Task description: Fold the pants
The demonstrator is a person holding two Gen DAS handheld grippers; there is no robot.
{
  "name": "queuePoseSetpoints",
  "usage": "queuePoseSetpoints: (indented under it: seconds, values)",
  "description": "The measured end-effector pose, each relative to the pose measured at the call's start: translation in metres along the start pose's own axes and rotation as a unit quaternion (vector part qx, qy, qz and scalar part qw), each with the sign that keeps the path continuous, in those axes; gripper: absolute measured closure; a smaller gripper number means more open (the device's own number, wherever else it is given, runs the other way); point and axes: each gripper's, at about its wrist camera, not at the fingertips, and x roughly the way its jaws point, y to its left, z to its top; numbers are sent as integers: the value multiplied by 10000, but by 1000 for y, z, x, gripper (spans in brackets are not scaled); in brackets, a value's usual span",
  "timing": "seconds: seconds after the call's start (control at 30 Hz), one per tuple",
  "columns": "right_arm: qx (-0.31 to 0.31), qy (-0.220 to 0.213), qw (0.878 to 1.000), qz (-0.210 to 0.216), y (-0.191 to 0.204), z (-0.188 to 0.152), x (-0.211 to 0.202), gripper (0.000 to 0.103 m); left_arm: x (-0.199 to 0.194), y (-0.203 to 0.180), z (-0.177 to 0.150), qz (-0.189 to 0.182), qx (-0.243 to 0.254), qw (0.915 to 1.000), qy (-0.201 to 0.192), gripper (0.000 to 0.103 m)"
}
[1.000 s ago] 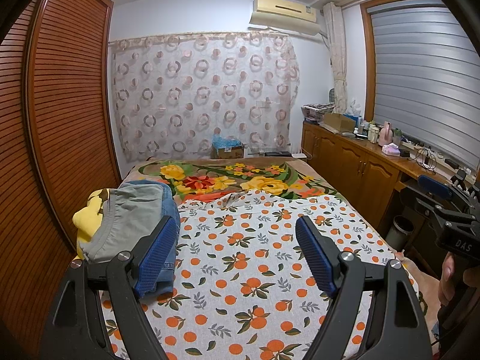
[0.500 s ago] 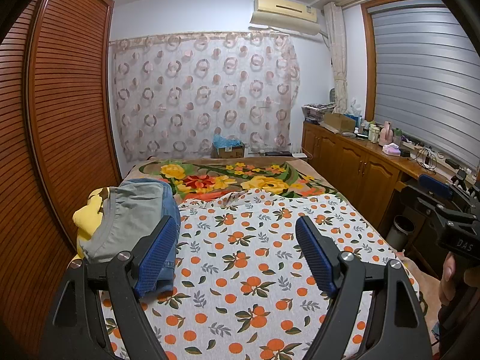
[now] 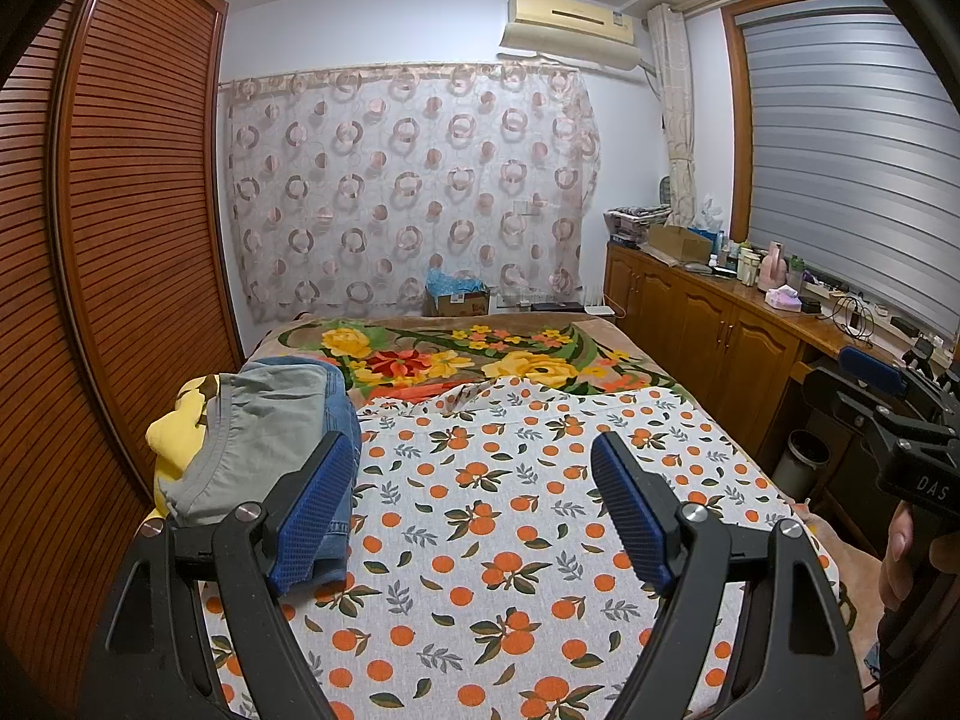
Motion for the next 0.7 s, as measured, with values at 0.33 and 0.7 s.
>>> queuePoseSetpoints:
  seconds: [0.33,0.7]
  values:
    - [3,-1,10000,2,0,0,0,15,0,-2,2,0,4,10000,0,21]
    - [0,-3,10000,-1,0,-1,0,15,0,-1,1,7,5,10000,2,21]
